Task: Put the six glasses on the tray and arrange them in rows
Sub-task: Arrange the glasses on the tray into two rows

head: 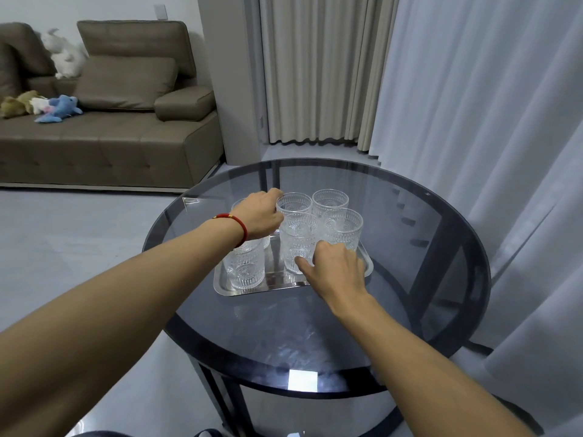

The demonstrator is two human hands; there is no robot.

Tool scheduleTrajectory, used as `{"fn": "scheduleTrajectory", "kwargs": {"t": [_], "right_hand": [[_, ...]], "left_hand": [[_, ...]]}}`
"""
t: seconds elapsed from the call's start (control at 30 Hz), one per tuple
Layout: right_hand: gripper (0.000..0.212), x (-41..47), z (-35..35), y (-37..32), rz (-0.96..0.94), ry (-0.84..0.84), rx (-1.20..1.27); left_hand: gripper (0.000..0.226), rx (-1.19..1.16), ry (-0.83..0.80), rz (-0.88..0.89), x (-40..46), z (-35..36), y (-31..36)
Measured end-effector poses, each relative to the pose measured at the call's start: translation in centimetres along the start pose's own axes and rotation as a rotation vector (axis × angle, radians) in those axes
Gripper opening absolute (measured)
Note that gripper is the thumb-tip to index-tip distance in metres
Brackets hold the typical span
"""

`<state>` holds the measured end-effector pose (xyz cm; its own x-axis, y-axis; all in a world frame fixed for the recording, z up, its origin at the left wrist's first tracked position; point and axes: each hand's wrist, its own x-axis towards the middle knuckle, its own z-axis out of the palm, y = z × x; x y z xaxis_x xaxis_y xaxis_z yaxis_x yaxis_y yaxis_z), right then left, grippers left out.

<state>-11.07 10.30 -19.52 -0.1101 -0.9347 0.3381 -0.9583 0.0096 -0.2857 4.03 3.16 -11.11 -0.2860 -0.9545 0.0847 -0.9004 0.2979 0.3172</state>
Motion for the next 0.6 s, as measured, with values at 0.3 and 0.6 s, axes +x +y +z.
{"fn": "scheduleTrajectory", "kwargs": {"t": [0.3, 0.6], "right_hand": [[0.043, -0.4, -0.8, 0.3, -0.086, -0.020, -0.008], [0.025, -2.0, -0.9, -2.7, -0.331, -0.034, 0.142]], "left_hand": [[0.055, -0.104, 0.177, 0.059, -3.4, -0.7, -1.7], [0.093, -1.004, 0.207, -0.200, -9.5, 3.8, -6.9]]}}
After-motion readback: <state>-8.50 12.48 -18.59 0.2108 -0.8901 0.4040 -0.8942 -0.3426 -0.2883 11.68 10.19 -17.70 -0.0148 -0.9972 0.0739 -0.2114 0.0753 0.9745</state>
